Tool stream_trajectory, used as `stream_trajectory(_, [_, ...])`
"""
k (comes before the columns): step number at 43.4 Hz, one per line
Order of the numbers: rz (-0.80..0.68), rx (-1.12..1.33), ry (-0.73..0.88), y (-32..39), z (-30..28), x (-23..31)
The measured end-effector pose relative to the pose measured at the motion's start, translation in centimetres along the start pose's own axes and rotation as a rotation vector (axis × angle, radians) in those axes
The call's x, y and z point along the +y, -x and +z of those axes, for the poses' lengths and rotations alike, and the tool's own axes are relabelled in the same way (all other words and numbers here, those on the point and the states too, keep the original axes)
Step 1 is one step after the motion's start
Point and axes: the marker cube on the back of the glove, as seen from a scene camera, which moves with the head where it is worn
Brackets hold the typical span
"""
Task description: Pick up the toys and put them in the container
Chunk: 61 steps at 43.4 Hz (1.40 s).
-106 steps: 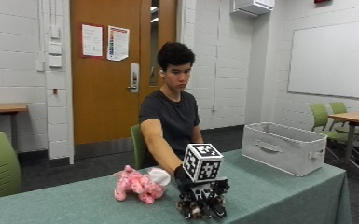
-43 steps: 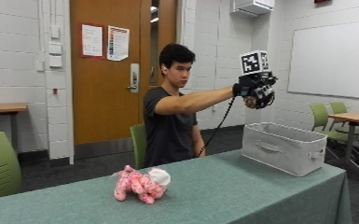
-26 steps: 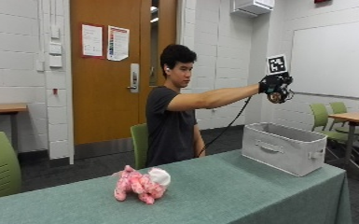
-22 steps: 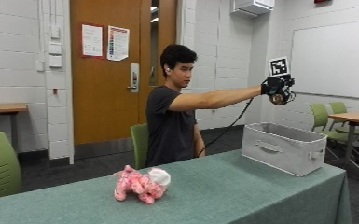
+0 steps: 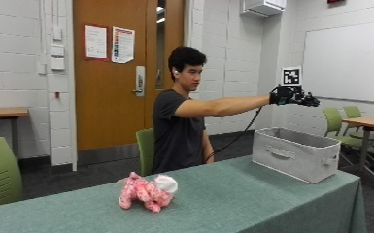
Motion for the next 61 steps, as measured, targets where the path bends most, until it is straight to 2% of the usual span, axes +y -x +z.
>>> stream_trajectory(6, [0.103, -0.063, -0.013, -2.9, -0.6, 1.5])
stream_trajectory(12, [-0.015, -0.025, -0.007, -6.7, -0.5, 4.9])
stream_trajectory(19, [0.158, 0.11, -0.033, -14.6, -1.0, 10.6])
stream_trajectory(27, [0.272, 0.067, -0.054, -22.7, -3.1, 19.4])
stream_trajectory(34, [0.441, 0.084, -0.092, -32.0, -3.1, 26.7])
stream_trajectory(46, [0.621, 0.122, -0.065, -41.7, 0.8, 36.2])
stream_trajectory(61, [0.692, 0.015, 0.043, -49.5, 10.5, 41.7])
